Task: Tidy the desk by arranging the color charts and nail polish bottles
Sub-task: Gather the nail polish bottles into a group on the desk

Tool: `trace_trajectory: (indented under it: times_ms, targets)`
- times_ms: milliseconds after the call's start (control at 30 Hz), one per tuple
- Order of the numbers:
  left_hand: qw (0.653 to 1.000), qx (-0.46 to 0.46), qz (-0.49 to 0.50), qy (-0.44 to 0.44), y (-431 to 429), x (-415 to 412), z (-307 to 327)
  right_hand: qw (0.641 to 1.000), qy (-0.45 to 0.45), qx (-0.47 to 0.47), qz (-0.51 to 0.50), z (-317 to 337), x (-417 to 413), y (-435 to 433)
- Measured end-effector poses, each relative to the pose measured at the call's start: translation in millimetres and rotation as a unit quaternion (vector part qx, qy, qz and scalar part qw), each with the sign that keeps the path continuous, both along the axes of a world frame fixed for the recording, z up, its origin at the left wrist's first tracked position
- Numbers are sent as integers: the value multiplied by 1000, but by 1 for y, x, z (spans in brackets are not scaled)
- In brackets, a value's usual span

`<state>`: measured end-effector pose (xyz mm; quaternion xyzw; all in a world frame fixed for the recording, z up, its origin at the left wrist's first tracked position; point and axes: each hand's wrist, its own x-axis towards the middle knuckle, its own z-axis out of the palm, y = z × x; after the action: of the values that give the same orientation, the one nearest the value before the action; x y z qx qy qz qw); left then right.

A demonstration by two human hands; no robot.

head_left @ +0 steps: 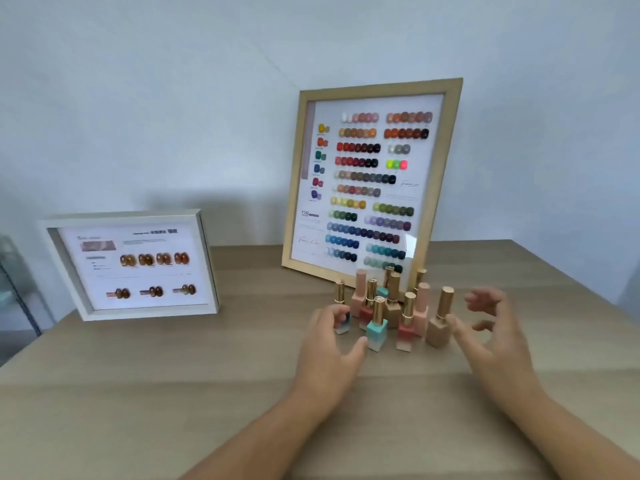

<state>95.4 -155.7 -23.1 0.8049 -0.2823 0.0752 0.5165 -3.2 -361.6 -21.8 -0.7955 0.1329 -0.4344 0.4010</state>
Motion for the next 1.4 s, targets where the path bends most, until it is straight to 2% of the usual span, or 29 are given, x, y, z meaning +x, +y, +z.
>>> trace_trajectory:
  times_ms: [133, 267, 567, 833, 900, 1033, 1200, 1400]
  targets:
    - [999, 46, -4, 27, -28, -2, -13, 989, 105, 93, 37, -12, 8, -13]
    - [998, 55, 20, 36, -44, -1, -16, 985, 148, 72, 44, -16, 18, -17]
    - [993, 100, 55, 28, -50, -4, -9, 988, 151, 40, 6, -18, 16, -12]
    - [996, 11, -69, -63, -49, -51, -4, 990, 117, 67, -43, -9, -21, -44]
    - [991, 7, -113, -68, -69, -64, -4, 988, 112, 73, -74, -8, -37, -63]
    - [987, 5, -162, -21, -123, -83, -6, 980, 116, 87, -138, -9, -67, -109]
    - [984, -25, -169, 57, -206, -91, -8, 966, 119, 111, -203, -9, -89, -162]
    - [982, 0, -177, 61, -290, -92, -11, 953, 145, 97, -248, -12, -93, -197]
